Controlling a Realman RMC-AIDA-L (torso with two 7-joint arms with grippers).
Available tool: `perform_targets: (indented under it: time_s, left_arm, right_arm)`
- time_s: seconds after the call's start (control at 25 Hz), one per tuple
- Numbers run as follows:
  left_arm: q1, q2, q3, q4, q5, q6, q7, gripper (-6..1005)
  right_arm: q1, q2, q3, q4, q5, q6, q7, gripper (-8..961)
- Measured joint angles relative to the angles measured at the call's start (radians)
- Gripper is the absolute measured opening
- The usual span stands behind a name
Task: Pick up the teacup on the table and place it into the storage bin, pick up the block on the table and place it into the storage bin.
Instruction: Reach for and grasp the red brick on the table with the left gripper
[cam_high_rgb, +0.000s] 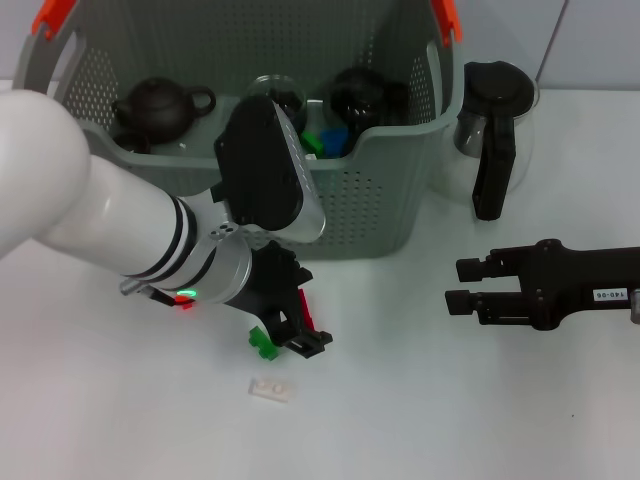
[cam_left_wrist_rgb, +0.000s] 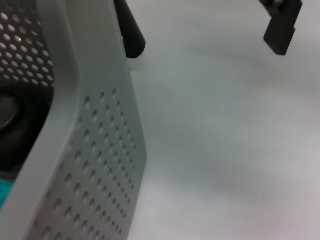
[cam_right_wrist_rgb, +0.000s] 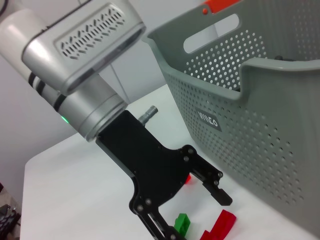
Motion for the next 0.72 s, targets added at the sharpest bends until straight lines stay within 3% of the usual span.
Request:
perform_targets:
  time_s: [0.36,0.72]
  left_arm:
    - [-0.041,0.000,0.003,-0.083,0.018,-0.043,-0.017,814]
    - [-0.045,0.000,0.003,-0.092,0.038,-0.047,-0.033,813]
  right_arm:
    - [-0.005,0.000,0.000,0.000,0.000,0.000,0.000,583]
    - [-0.006,0.000,0.000,0.000,0.000,0.001,0.000,583]
